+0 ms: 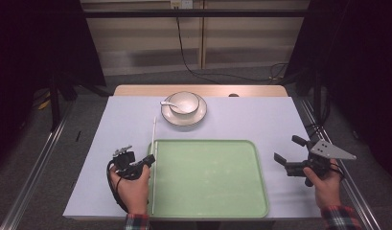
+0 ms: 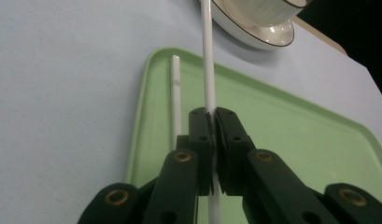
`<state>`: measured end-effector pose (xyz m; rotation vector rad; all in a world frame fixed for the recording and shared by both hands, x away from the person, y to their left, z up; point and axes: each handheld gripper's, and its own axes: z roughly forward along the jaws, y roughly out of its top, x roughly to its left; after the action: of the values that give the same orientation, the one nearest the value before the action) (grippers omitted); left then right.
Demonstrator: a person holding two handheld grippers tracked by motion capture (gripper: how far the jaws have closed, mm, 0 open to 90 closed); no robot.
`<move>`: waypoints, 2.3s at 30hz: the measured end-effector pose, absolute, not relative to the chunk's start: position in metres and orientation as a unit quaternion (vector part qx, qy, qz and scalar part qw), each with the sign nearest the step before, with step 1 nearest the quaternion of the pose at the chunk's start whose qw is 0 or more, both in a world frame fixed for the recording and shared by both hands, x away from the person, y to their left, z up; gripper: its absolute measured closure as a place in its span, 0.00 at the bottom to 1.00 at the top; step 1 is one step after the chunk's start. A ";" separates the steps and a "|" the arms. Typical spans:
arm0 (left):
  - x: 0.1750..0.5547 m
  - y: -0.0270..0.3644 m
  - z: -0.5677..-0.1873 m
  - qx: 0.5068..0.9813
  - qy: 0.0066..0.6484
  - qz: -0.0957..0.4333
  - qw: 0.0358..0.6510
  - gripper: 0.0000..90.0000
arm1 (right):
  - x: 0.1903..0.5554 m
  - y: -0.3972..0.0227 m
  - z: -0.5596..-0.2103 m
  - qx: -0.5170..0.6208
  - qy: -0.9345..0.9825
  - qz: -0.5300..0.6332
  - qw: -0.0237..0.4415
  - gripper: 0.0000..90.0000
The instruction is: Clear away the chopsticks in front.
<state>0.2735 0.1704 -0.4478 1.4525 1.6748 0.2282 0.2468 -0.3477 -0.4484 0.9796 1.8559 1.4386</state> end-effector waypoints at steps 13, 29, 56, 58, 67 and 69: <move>0.263 0.169 -0.449 0.590 0.670 0.096 0.440 0.96 | 0.247 -0.348 -0.448 0.367 0.697 0.542 0.294 0.02; 0.256 0.167 -0.454 0.589 0.678 0.093 0.429 0.96 | 0.246 -0.347 -0.448 0.366 0.696 0.541 0.297 0.02; 0.240 0.173 -0.457 0.586 0.681 0.103 0.427 0.96 | 0.245 -0.348 -0.446 0.367 0.694 0.542 0.300 0.02; 0.240 0.173 -0.457 0.585 0.681 0.103 0.428 0.96 | 0.245 -0.348 -0.446 0.367 0.694 0.541 0.301 0.02; 0.232 0.177 -0.458 0.583 0.683 0.103 0.428 0.96 | 0.245 -0.348 -0.446 0.366 0.694 0.543 0.300 0.02; 0.232 0.177 -0.458 0.581 0.686 0.102 0.426 0.96 | 0.245 -0.347 -0.446 0.368 0.694 0.540 0.302 0.02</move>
<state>0.2317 0.1771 -0.4582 1.4514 1.7144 0.2551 0.2450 -0.3473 -0.4459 0.9747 1.8401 1.4330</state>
